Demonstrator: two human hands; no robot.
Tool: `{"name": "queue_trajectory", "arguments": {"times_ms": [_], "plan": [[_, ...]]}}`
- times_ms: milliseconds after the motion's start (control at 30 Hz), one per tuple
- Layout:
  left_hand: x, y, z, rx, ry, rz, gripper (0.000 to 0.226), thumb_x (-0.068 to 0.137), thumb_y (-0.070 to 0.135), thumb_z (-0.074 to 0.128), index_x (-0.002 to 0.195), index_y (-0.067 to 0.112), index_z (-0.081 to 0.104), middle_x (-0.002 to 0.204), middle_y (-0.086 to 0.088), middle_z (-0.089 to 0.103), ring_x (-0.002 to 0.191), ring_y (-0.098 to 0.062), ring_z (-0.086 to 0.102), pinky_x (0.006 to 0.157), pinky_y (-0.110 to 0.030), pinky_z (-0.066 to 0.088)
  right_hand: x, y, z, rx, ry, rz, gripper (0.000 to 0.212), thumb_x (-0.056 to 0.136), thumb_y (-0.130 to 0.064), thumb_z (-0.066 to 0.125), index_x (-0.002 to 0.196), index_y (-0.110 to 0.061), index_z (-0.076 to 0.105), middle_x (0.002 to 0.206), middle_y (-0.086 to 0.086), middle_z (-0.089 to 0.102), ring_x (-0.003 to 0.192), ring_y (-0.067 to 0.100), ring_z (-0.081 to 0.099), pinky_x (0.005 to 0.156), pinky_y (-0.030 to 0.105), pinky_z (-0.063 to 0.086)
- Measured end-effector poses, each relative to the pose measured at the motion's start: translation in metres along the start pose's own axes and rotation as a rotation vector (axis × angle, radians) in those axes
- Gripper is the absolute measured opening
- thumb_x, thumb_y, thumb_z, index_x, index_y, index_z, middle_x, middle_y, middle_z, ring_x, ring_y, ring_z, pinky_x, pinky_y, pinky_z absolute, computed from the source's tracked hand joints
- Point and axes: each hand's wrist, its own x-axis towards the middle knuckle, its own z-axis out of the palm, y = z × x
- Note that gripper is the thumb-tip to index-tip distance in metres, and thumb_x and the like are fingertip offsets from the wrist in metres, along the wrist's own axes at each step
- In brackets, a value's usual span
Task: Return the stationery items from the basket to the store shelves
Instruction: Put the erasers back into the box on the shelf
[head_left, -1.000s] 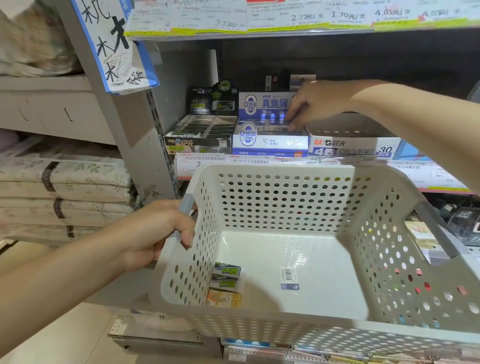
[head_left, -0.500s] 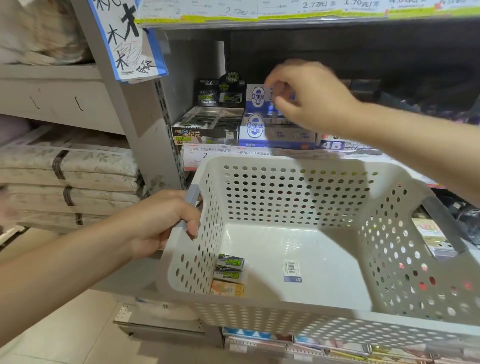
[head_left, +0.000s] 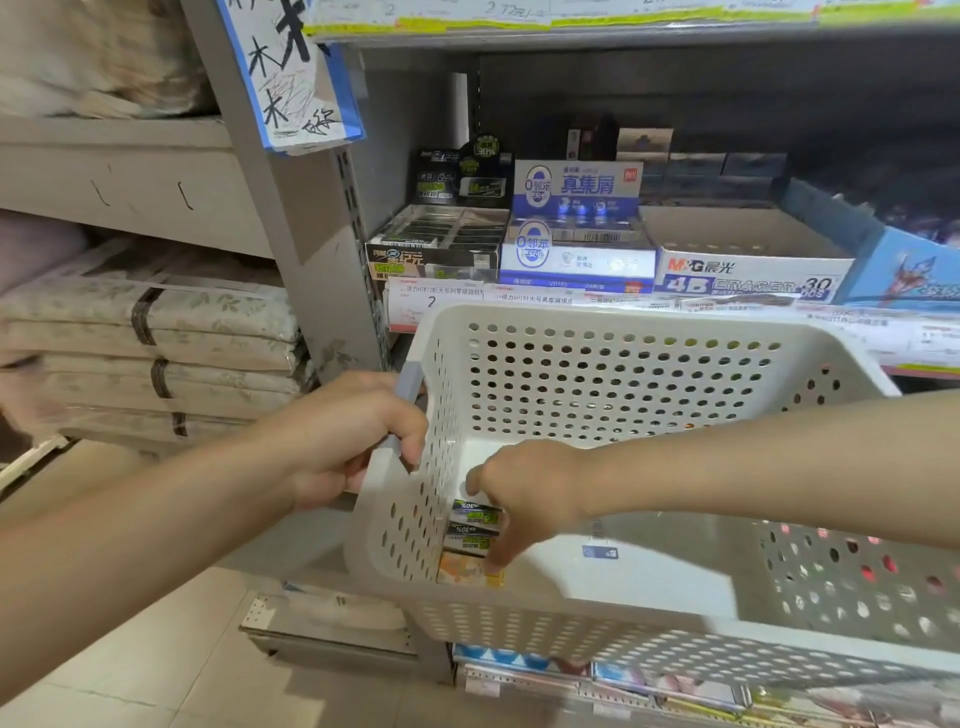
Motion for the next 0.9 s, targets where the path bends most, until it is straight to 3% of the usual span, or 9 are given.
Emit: {"name": "queue_trajectory", "arguments": {"times_ms": [100, 167, 267, 367, 433, 567, 767, 900], "plan": [[-0.002, -0.001, 0.0, -0.01, 0.003, 0.009, 0.028, 0.054, -0.01, 0.052, 0.071, 0.01, 0.063, 0.063, -0.01, 0.059, 0.061, -0.025, 0.059, 0.059, -0.029, 0.051, 0.005, -0.004, -0.002, -0.006, 0.008, -0.037, 0.061, 0.072, -0.058, 0.069, 0.112, -0.013, 0.062, 0.097, 0.004, 0.07, 0.085, 0.024, 0.063, 0.067, 0.029, 0.051], [-0.002, -0.002, 0.001, -0.027, 0.012, 0.007, 0.029, 0.048, -0.006, 0.052, 0.067, 0.012, 0.064, 0.064, -0.011, 0.061, 0.059, -0.024, 0.06, 0.059, -0.029, 0.052, 0.007, -0.006, -0.005, -0.013, 0.007, -0.059, 0.05, 0.073, -0.052, 0.071, 0.104, -0.013, 0.066, 0.091, 0.002, 0.071, 0.078, 0.021, 0.061, 0.059, 0.026, 0.044], [-0.002, -0.003, -0.001, -0.034, 0.037, 0.0, 0.028, 0.043, -0.003, 0.052, 0.062, 0.013, 0.063, 0.062, -0.011, 0.058, 0.057, -0.024, 0.058, 0.059, -0.029, 0.05, 0.008, -0.007, -0.01, -0.033, 0.017, -0.085, 0.041, 0.077, -0.044, 0.071, 0.101, -0.011, 0.067, 0.09, 0.004, 0.069, 0.075, 0.021, 0.057, 0.058, 0.025, 0.043], [-0.003, -0.003, -0.003, -0.027, 0.029, -0.016, 0.034, 0.045, -0.004, 0.054, 0.076, 0.008, 0.06, 0.07, -0.014, 0.055, 0.062, -0.027, 0.055, 0.062, -0.031, 0.047, 0.008, -0.009, -0.012, -0.074, 0.036, -0.094, 0.036, 0.076, -0.041, 0.071, 0.095, -0.01, 0.067, 0.08, 0.003, 0.064, 0.069, 0.02, 0.055, 0.049, 0.023, 0.039], [-0.004, -0.003, -0.003, -0.039, 0.032, -0.019, 0.032, 0.041, -0.002, 0.053, 0.071, 0.008, 0.058, 0.064, -0.012, 0.053, 0.059, -0.025, 0.053, 0.064, -0.032, 0.045, 0.006, -0.012, -0.012, -0.101, 0.049, -0.085, 0.037, 0.075, -0.043, 0.07, 0.091, -0.01, 0.067, 0.071, 0.0, 0.059, 0.062, 0.018, 0.053, 0.044, 0.02, 0.036], [-0.005, -0.004, -0.005, -0.044, 0.027, -0.008, 0.033, 0.041, -0.002, 0.052, 0.072, 0.009, 0.058, 0.06, -0.009, 0.053, 0.054, -0.022, 0.054, 0.063, -0.031, 0.047, 0.002, -0.014, -0.016, -0.144, 0.108, -0.098, 0.036, 0.074, -0.044, 0.069, 0.084, -0.01, 0.066, 0.059, -0.004, 0.047, 0.051, 0.012, 0.043, 0.044, 0.019, 0.034], [-0.005, -0.005, -0.012, -0.033, 0.049, -0.049, 0.044, 0.041, -0.002, 0.052, 0.081, 0.007, 0.067, 0.068, -0.014, 0.058, 0.064, -0.029, 0.056, 0.072, -0.038, 0.043, -0.023, -0.012, -0.058, -0.114, 0.225, -0.102, 0.036, 0.07, -0.044, 0.071, 0.083, -0.011, 0.064, 0.064, -0.003, 0.052, 0.058, 0.019, 0.05, 0.046, 0.023, 0.037], [-0.01, -0.006, -0.019, -0.028, 0.092, -0.08, 0.044, 0.04, 0.0, 0.053, 0.083, 0.003, 0.059, 0.075, -0.017, 0.053, 0.072, -0.032, 0.053, 0.076, -0.043, 0.036, -0.046, -0.003, -0.108, -0.017, 0.368, -0.069, 0.032, 0.068, -0.042, 0.071, 0.076, -0.013, 0.06, 0.065, 0.002, 0.057, 0.058, 0.02, 0.05, 0.054, 0.027, 0.041]]}}
